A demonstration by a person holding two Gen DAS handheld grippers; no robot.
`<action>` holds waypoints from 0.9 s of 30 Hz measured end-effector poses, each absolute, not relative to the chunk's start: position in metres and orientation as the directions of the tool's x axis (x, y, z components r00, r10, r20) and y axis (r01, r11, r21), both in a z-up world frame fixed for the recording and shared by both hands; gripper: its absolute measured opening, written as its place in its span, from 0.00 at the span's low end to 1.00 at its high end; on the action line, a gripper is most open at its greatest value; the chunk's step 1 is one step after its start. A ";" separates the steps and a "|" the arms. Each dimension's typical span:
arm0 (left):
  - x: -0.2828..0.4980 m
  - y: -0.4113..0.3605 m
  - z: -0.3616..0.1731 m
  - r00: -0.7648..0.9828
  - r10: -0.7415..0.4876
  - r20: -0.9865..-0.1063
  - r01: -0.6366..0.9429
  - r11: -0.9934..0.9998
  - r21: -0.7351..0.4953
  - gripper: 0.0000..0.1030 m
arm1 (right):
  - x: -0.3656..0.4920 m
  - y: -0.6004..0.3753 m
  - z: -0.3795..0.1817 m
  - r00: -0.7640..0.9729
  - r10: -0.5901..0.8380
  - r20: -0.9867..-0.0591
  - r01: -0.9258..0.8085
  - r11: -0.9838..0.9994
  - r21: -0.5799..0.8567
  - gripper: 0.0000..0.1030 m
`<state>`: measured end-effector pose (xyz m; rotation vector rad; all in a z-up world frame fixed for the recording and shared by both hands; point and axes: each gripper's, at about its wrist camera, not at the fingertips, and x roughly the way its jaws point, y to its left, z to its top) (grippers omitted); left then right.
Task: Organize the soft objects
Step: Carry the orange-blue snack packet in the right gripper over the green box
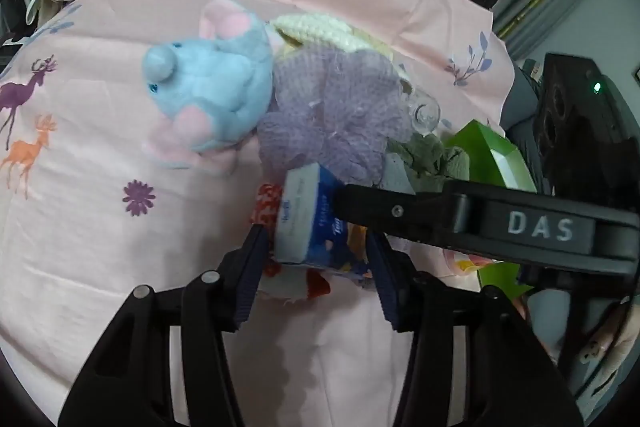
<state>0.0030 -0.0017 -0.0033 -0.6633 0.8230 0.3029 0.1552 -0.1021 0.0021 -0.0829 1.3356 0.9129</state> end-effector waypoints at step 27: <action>-0.017 -0.038 0.075 0.791 0.128 -0.599 -0.404 0.843 -0.354 0.35 | 0.124 -0.133 0.073 0.020 0.706 -0.708 -0.652 0.546 0.526 0.59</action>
